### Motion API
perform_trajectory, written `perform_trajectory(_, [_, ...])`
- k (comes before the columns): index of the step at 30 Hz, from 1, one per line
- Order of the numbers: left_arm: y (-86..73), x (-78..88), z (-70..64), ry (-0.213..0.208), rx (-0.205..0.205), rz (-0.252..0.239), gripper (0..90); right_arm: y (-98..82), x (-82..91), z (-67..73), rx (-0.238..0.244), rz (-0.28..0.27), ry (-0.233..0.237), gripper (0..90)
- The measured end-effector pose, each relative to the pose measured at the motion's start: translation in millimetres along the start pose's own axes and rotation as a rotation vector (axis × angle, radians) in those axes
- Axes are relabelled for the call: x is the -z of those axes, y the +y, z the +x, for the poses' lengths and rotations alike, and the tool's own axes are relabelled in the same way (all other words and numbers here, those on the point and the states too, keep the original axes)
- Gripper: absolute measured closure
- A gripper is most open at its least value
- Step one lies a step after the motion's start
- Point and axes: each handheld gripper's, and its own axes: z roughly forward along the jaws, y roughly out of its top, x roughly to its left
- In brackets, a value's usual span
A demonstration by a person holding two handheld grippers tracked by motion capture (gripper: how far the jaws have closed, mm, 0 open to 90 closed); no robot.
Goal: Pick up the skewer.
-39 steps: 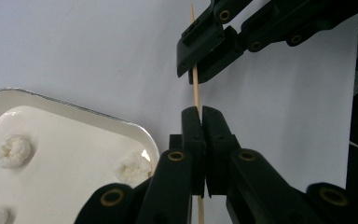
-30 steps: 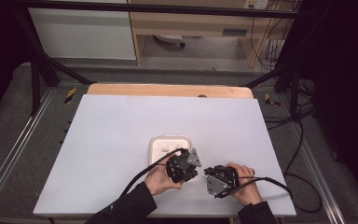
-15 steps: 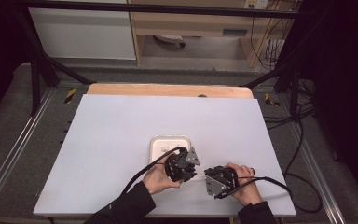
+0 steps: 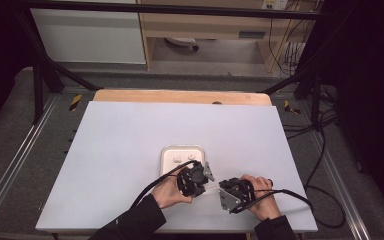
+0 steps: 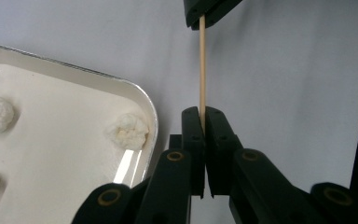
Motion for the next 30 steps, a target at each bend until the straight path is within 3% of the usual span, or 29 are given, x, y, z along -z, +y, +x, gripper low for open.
perform_trajectory(10, [-0.3, -1.8, -3.0, 0.016, -0.017, 0.015, 88.6, 0.8, 0.0, 0.3, 0.007, -0.003, 0.002, 88.9])
perform_trajectory(15, [-1.2, -0.5, -3.3, 0.016, -0.021, 0.006, 88.7, 0.7, 0.5, -0.7, -0.007, -0.010, 0.009, 88.4])
perform_trajectory(17, [-2.4, 0.3, -3.1, 0.023, -0.017, 0.002, 88.7, 0.1, 0.6, -1.1, -0.037, -0.015, 0.009, 85.9])
perform_trajectory(22, [-10.6, 4.9, 0.6, 0.046, 0.004, -0.007, 88.7, -5.7, 3.8, -5.1, -0.155, -0.022, -0.002, 70.8])
perform_trajectory(23, [-12.8, 6.3, 1.6, 0.049, 0.010, -0.008, 88.6, -7.4, 5.6, -5.8, -0.209, -0.033, -0.008, 66.7])
perform_trajectory(30, [-32.3, 19.4, 10.1, 0.080, 0.045, -0.028, 88.6, -20.7, 11.4, -11.5, -0.460, -0.085, -0.037, 44.9])
